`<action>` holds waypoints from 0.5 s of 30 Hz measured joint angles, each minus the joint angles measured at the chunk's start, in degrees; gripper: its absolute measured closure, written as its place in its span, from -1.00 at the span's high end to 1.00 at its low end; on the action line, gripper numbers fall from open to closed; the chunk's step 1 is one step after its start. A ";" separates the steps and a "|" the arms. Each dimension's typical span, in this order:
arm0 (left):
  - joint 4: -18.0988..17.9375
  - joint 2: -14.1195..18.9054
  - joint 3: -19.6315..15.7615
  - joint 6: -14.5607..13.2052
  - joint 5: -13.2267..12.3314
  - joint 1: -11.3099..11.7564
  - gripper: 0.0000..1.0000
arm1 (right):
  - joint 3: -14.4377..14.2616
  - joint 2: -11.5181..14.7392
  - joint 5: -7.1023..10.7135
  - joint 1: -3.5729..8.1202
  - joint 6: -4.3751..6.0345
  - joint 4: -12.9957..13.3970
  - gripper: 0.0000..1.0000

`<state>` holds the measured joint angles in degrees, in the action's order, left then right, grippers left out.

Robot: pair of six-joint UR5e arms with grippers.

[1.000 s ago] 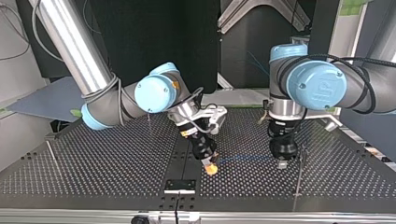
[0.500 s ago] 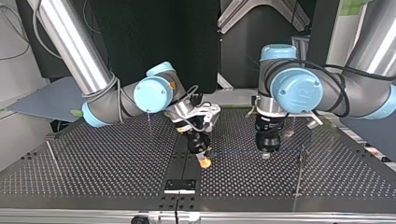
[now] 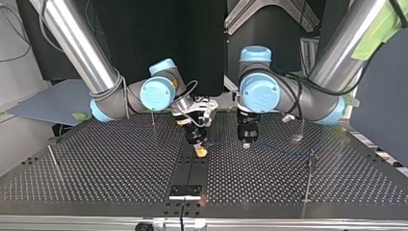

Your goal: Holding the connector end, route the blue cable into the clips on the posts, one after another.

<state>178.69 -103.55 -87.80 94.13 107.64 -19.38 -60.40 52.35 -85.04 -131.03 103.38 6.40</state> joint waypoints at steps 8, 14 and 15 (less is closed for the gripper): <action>-2.58 -1.18 -1.47 0.42 2.44 -2.27 -1.00 | -4.65 -0.01 -0.60 1.04 -1.13 0.47 -1.00; -3.87 -1.22 -2.11 0.61 3.49 -2.90 -1.00 | -8.11 -0.07 -1.34 1.54 -2.03 1.12 -1.00; -4.43 -1.25 -2.45 0.78 3.60 -2.96 -1.00 | -8.62 -0.07 -1.50 1.58 -2.09 1.46 -1.00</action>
<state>174.26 -104.80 -90.25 94.91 111.24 -22.34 -69.02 52.28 -86.53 -129.45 101.29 7.87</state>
